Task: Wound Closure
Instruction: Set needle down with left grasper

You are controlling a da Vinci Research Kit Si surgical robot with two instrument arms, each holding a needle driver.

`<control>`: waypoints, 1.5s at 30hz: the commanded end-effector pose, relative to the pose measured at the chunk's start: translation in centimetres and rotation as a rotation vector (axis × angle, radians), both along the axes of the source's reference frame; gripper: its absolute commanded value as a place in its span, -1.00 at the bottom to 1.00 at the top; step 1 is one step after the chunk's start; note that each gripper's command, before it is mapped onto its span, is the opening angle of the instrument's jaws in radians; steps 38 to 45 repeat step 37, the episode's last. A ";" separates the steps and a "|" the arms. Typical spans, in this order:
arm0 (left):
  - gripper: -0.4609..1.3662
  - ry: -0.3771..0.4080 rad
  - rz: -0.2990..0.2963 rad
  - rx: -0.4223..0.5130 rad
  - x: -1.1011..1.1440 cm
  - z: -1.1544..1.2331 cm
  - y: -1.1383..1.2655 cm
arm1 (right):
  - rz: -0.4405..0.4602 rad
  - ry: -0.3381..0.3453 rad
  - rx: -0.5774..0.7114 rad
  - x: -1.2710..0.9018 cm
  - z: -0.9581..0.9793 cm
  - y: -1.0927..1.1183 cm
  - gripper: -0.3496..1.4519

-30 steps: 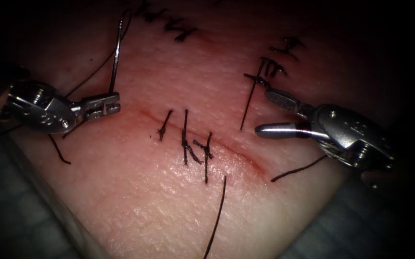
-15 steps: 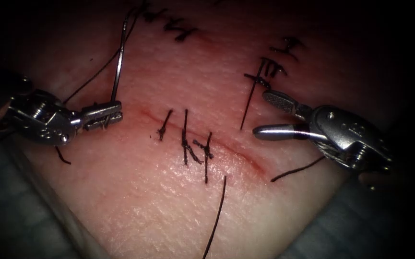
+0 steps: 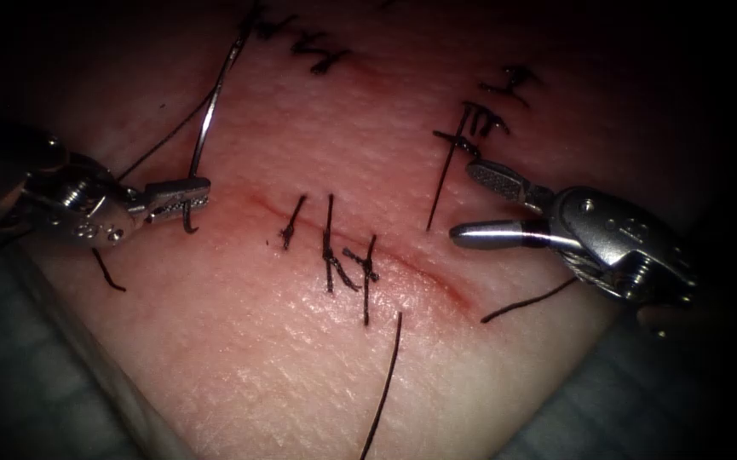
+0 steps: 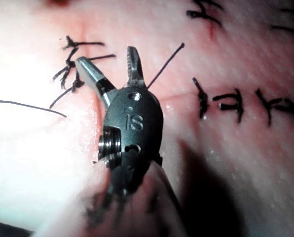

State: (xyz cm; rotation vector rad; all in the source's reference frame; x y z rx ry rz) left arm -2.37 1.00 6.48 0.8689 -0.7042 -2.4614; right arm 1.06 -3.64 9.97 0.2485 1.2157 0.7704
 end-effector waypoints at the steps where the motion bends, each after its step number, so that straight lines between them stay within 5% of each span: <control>1: -0.88 0.053 0.050 0.033 -0.06 0.03 -0.04 | -0.004 0.004 0.001 0.00 0.00 0.00 0.67; 8: -0.88 0.279 0.154 0.095 -0.31 0.39 -0.10 | -0.004 0.004 0.001 0.00 0.00 0.01 0.67; 16: -0.88 0.419 0.229 0.169 -0.19 0.85 -0.21 | -0.008 0.006 0.001 -0.03 -0.01 -0.01 0.66; 25: -0.88 0.426 0.226 0.196 -0.15 1.04 -0.31 | -0.007 0.006 0.001 -0.02 -0.01 -0.01 0.66; 45: -0.88 0.396 0.232 0.214 -0.28 1.04 -0.30 | -0.009 0.007 0.001 -0.03 -0.02 -0.03 0.65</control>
